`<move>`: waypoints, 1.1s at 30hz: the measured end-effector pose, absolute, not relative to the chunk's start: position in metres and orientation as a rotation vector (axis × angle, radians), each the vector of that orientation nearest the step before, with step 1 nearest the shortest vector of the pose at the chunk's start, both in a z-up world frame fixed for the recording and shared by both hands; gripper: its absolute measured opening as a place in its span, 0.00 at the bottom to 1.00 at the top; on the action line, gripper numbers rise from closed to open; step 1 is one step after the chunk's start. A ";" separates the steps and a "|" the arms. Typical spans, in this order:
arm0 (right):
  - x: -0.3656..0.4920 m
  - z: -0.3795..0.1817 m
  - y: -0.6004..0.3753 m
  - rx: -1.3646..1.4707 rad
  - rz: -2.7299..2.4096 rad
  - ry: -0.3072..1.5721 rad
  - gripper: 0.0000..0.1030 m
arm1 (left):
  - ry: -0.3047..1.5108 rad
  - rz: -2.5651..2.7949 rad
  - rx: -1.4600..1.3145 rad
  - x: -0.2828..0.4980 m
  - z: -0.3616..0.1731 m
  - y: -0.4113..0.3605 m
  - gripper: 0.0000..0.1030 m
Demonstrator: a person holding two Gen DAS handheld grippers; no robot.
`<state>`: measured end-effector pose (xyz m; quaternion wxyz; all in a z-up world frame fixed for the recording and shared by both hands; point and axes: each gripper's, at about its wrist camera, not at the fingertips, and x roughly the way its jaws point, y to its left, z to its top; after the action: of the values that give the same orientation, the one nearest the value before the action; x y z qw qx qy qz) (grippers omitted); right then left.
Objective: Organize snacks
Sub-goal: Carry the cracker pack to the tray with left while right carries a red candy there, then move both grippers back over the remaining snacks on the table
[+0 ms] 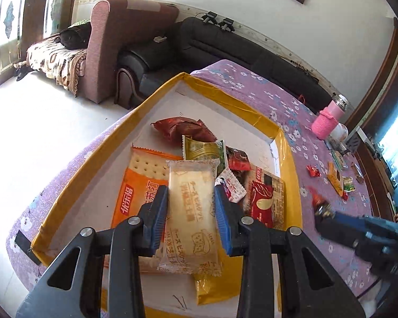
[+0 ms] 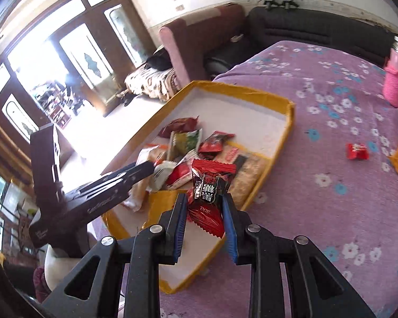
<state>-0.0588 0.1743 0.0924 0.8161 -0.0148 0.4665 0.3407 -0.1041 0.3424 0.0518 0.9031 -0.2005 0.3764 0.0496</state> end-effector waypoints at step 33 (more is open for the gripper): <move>0.001 0.081 -0.125 0.371 0.243 0.861 0.61 | 0.747 -0.131 -0.321 -0.117 0.099 0.197 0.73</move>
<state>0.0011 -0.1245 0.0808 0.8849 0.1783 0.4140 0.1169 -0.1171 0.1969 0.0986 0.9164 -0.1562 0.3629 -0.0637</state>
